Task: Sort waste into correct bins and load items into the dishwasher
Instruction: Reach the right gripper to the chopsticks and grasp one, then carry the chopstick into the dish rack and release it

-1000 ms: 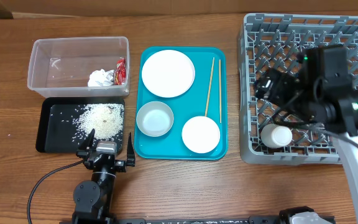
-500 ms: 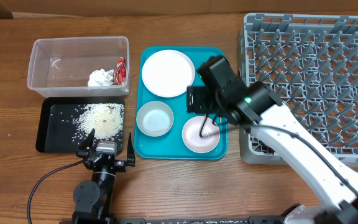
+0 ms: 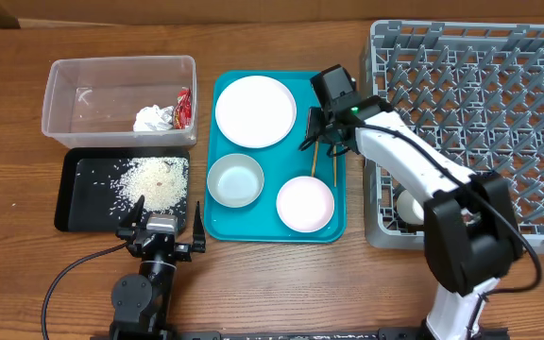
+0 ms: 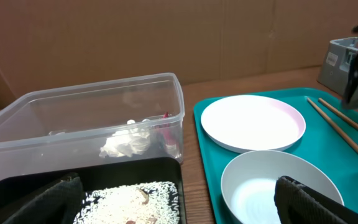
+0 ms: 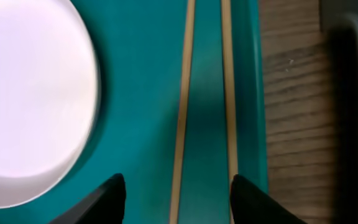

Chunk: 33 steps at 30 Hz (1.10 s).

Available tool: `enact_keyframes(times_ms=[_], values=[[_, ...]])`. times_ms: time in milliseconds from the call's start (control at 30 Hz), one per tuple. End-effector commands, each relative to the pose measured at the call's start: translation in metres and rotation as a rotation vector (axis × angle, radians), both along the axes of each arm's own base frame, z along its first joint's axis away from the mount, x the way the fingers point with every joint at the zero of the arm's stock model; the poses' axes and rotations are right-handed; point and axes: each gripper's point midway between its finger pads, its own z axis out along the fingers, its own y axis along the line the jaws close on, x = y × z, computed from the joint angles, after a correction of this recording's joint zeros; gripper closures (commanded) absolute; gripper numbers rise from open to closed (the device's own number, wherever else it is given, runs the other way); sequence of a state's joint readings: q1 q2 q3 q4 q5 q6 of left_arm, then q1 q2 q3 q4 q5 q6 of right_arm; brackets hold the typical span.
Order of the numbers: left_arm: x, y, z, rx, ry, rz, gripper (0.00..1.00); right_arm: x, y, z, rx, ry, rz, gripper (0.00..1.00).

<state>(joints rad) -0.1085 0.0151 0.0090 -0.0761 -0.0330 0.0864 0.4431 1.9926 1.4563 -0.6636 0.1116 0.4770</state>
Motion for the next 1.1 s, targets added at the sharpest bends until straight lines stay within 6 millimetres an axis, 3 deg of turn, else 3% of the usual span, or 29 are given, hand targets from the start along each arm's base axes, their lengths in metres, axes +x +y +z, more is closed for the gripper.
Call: enact_keyframes(times_ms=[0, 133, 400, 600, 667, 733, 767, 867, 1067], values=[[0.000, 0.000, 0.000, 0.017, -0.007, -0.002, 0.00, -0.001, 0.001, -0.027, -0.024, 0.037, 0.019, 0.48], [0.000, 0.000, 0.000, 0.017, -0.007, -0.002, 0.00, -0.004, 0.002, -0.046, -0.033, 0.071, 0.007, 0.54], [0.000, 0.000, 0.000, 0.017, -0.007, -0.002, 0.00, -0.016, 0.023, -0.053, -0.034, 0.091, 0.058, 0.62], [0.000, 0.000, 0.000, 0.017, -0.007, -0.002, 0.00, -0.024, 0.024, -0.074, -0.031, 0.145, 0.014, 0.68], [0.000, 0.000, 0.000, 0.017, -0.007, -0.002, 0.00, -0.024, 0.023, -0.074, -0.031, 0.146, 0.012, 0.74], [0.000, 0.000, 0.000, 0.017, -0.007, -0.002, 0.00, -0.025, 0.022, -0.072, -0.038, 0.159, 0.010, 0.91], [0.000, 0.000, 0.000, 0.017, -0.007, -0.002, 0.00, -0.026, 0.021, -0.071, -0.044, 0.166, 0.015, 0.96], [0.000, 0.000, 0.000, 0.017, -0.007, -0.002, 0.00, -0.025, 0.015, -0.058, -0.062, 0.185, 0.012, 0.96], [0.000, 0.000, 0.000, 0.017, -0.007, -0.002, 0.00, -0.009, 0.009, 0.015, -0.028, 0.096, 0.042, 0.96]])
